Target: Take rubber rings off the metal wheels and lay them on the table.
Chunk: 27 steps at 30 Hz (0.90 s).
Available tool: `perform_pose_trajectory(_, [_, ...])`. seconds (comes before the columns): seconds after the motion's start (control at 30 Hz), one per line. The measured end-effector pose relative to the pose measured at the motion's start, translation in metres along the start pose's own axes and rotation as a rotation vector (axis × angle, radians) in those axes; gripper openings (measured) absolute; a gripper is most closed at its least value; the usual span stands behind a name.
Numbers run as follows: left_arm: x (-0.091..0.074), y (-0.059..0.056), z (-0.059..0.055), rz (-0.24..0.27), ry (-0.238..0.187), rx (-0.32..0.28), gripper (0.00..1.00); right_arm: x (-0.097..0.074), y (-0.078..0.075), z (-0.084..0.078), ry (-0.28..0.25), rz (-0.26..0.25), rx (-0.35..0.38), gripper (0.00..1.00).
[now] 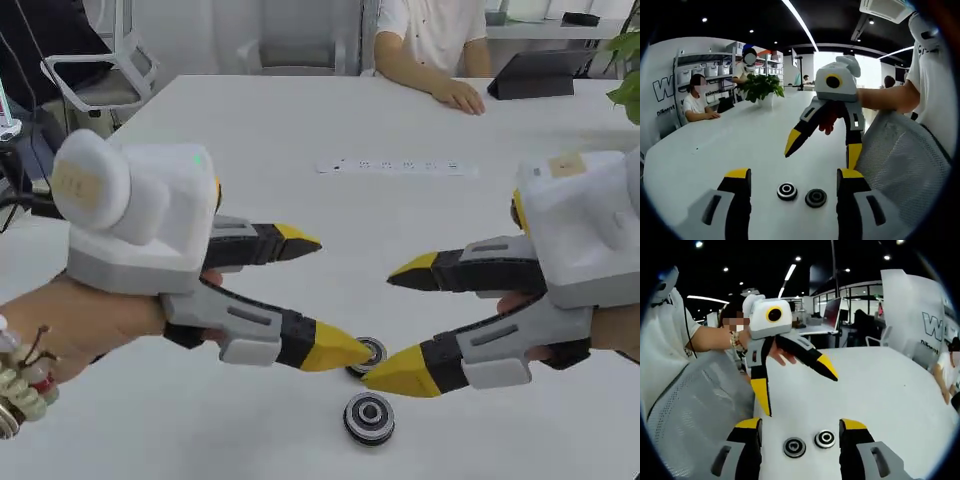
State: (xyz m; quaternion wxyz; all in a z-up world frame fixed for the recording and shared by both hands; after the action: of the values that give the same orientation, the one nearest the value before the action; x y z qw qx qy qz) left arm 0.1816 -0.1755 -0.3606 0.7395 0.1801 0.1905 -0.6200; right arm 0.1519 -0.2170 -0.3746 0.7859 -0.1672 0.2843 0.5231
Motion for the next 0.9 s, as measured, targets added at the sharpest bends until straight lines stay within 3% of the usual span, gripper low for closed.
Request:
perform_pose_trajectory(0.17, [0.008, -0.007, -0.006, -0.015, -0.019, -0.005, 0.57, 0.005, -0.003, -0.023, 0.033, 0.008, 0.024, 0.55])
perform_pose_trajectory(0.23, [0.013, -0.010, -0.011, -0.029, -0.005, -0.001, 0.53, 0.007, -0.003, -0.035, 0.055, 0.015, 0.056, 0.53])
perform_pose_trajectory(0.4, [0.024, -0.023, -0.022, -0.078, 0.028, 0.003, 0.47, 0.013, 0.000, -0.045, 0.076, 0.031, 0.055, 0.48])
perform_pose_trajectory(0.67, [0.040, -0.033, -0.044, -0.100, 0.103, 0.025, 0.37, 0.029, 0.006, -0.067, 0.158, 0.052, 0.042, 0.36])
perform_pose_trajectory(0.9, [0.051, -0.038, -0.052, -0.108, 0.125, 0.025, 0.26, 0.035, 0.004, -0.076, 0.187, 0.038, 0.026, 0.31])
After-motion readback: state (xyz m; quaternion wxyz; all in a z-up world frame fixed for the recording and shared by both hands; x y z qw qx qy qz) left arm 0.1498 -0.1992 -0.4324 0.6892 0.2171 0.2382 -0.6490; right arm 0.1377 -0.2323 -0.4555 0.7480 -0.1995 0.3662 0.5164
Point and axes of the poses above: the centre of the closed fingertips' face, and the gripper's own axes: x roughly forward along the fingers, y roughly to its left, z roughly out of its top, the point moved 2 cm from there along -x, roughly backward along the fingers, and after that the axes turned 8 degrees about y, right-handed, at the moved point
